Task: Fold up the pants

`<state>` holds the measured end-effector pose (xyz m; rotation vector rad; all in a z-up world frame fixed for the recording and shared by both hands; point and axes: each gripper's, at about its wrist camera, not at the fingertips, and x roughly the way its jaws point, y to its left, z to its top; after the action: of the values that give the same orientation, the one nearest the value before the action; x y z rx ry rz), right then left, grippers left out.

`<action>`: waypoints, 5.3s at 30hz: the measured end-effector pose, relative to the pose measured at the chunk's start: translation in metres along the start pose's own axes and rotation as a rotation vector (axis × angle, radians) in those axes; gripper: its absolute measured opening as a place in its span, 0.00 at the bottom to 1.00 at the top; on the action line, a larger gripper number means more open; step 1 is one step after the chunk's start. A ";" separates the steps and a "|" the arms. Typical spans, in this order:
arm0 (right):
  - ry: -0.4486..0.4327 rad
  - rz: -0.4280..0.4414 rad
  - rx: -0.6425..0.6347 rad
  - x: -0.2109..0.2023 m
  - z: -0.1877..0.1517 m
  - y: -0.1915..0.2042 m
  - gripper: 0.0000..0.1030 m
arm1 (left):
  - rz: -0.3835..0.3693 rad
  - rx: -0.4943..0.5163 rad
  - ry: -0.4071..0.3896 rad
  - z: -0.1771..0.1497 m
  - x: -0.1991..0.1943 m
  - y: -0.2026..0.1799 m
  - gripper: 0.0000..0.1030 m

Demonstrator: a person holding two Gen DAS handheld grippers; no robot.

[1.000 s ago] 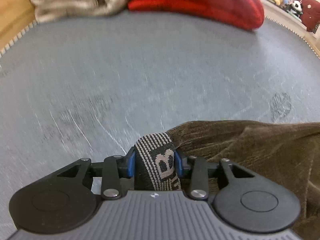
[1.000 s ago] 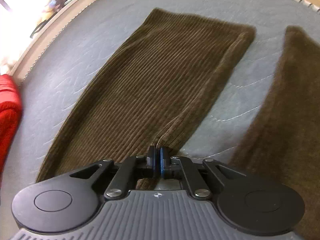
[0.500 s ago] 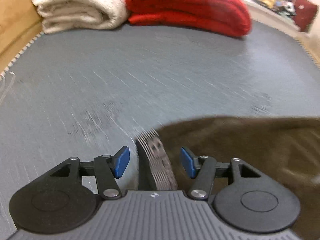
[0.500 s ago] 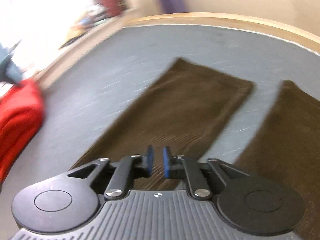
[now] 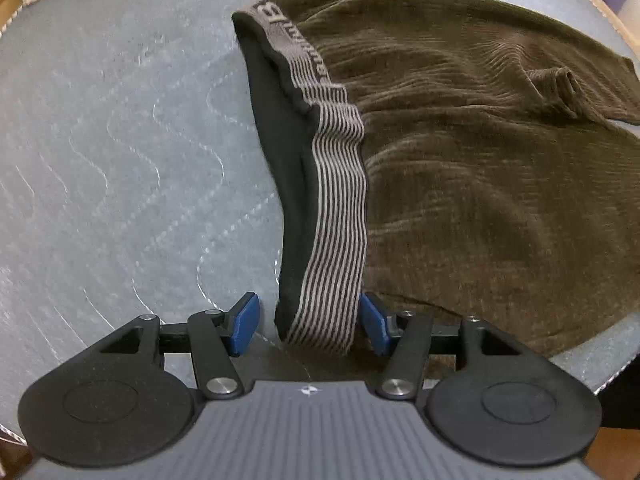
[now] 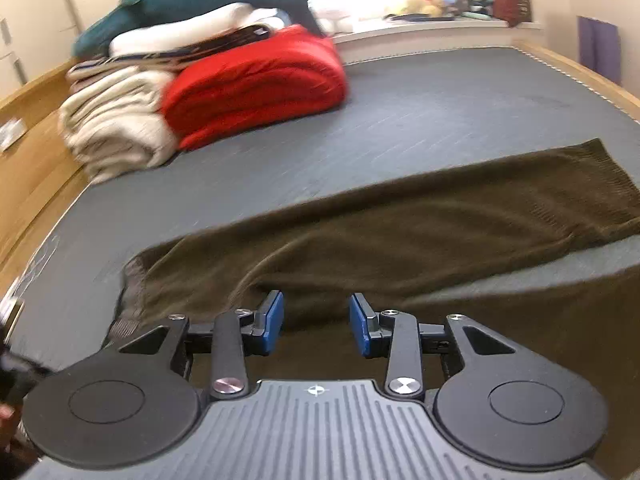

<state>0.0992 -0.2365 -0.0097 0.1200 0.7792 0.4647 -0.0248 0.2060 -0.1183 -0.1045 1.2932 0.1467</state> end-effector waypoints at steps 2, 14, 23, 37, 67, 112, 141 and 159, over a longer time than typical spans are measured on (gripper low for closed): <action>0.019 0.005 -0.033 -0.006 -0.012 0.015 0.38 | -0.022 0.040 0.016 -0.002 0.000 -0.001 0.43; -0.268 -0.106 -0.255 -0.075 0.004 0.065 0.38 | 0.140 0.235 -0.112 -0.007 -0.038 -0.031 0.47; -0.626 -0.010 -0.203 -0.205 0.099 0.114 0.53 | 0.031 0.177 -0.287 0.008 -0.071 -0.030 0.50; -0.227 -0.225 -0.255 -0.109 0.036 0.036 0.56 | 0.032 0.338 0.023 -0.010 0.004 -0.065 0.41; -0.155 -0.174 0.068 -0.026 0.061 -0.032 0.53 | -0.046 -0.143 -0.465 0.182 -0.057 -0.009 0.05; -0.104 -0.305 0.119 0.008 0.081 -0.076 0.53 | -0.036 0.169 -0.420 0.227 0.033 -0.042 0.07; -0.158 -0.357 0.431 -0.057 -0.016 -0.174 0.23 | -0.117 0.374 -0.331 -0.006 -0.080 -0.088 0.10; -0.125 -0.273 0.457 0.054 0.030 -0.217 0.36 | -0.088 0.475 -0.110 0.027 -0.026 -0.126 0.56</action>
<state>0.2315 -0.4041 -0.0829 0.4579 0.7550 0.0137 0.0145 0.0846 -0.0864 0.2496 1.1805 -0.2284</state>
